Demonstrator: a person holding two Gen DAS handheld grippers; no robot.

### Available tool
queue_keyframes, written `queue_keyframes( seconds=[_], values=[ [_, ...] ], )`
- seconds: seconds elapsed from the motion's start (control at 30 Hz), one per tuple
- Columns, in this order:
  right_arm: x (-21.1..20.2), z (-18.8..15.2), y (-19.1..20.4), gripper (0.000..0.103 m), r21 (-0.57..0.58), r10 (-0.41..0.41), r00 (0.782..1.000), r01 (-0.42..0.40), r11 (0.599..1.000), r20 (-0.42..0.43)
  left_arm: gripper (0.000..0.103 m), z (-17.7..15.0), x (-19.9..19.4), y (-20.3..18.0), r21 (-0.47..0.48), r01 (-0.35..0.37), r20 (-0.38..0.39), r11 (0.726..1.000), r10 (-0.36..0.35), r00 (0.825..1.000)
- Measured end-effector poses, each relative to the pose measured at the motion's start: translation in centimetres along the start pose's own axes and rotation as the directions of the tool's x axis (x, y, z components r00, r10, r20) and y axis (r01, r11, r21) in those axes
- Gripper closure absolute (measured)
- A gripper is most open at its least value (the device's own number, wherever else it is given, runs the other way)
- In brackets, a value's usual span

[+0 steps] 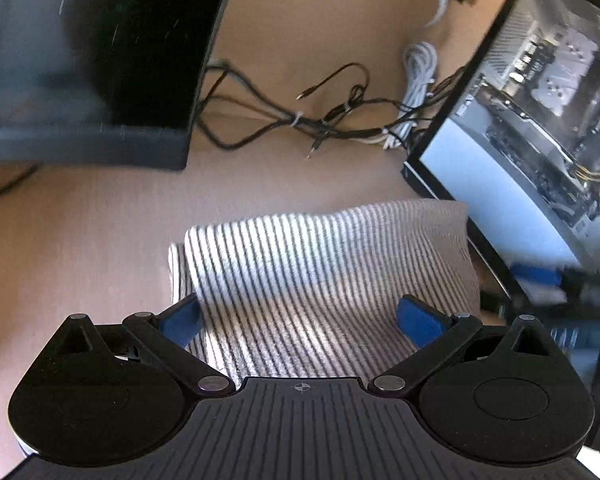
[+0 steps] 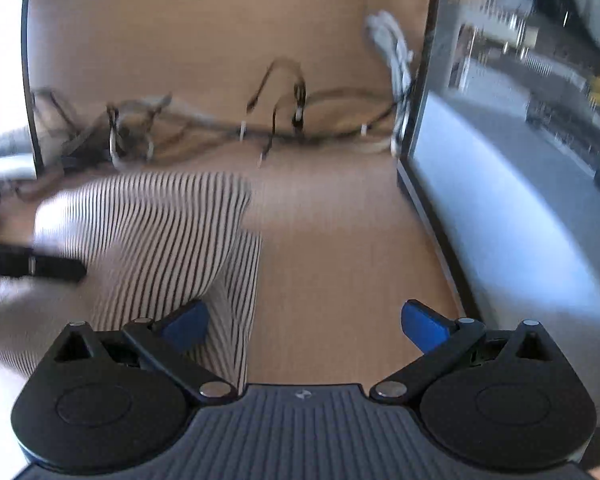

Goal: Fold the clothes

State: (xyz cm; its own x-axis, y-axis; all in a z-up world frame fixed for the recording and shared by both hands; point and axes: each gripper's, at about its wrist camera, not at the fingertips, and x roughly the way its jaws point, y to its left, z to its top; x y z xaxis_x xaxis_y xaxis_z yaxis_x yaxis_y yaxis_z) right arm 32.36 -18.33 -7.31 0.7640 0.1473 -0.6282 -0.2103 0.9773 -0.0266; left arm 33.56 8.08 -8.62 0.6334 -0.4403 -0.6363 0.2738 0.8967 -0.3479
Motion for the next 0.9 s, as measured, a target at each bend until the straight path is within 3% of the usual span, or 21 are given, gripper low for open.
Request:
queue_keyframes(
  seconds=[0.2,0.27,0.37,0.47,0.6,0.7,0.8,0.9],
  values=[
    [0.1,3.6,0.1,0.000,0.065,0.126,0.987,-0.133,0.989,0.103,0.000,0.4,-3.1,-1.0,0.055,0.015,0.083,0.998,-0.019,0.996],
    [1.3,4.2,1.2,0.000,0.030,0.134,0.988,-0.136,0.990,0.075,0.000,0.5,-4.0,-1.5,0.087,0.063,0.111,0.994,-0.073,0.991],
    [4.8,4.5,3.1,0.000,-0.067,0.079,0.997,-0.080,0.995,-0.008,0.000,0.3,-4.3,-2.5,0.144,0.112,0.104,0.983,-0.128,0.986],
    [7.8,4.7,3.3,0.000,-0.071,0.072,0.995,-0.077,0.994,-0.072,0.000,0.0,-3.5,-3.5,0.183,0.105,0.076,0.978,-0.120,0.990],
    [9.3,5.3,2.2,0.000,-0.034,0.111,0.985,-0.116,0.993,-0.129,0.000,-0.9,-2.4,-3.6,0.154,0.114,0.034,0.982,-0.121,0.992],
    [8.4,5.1,1.9,0.000,-0.026,0.118,0.986,-0.122,0.992,-0.115,0.000,-1.3,-2.6,-3.4,0.136,0.094,0.039,0.986,-0.100,0.994],
    [5.4,4.5,1.9,0.000,0.005,0.105,0.993,-0.104,0.995,-0.048,0.000,-1.2,-3.5,-2.9,0.102,0.062,0.066,0.993,-0.069,0.995],
    [2.6,3.3,1.4,0.000,0.092,0.123,0.992,-0.122,0.988,0.003,0.000,-1.4,-5.1,-2.1,0.059,0.000,0.098,0.998,-0.006,0.995]
  ],
)
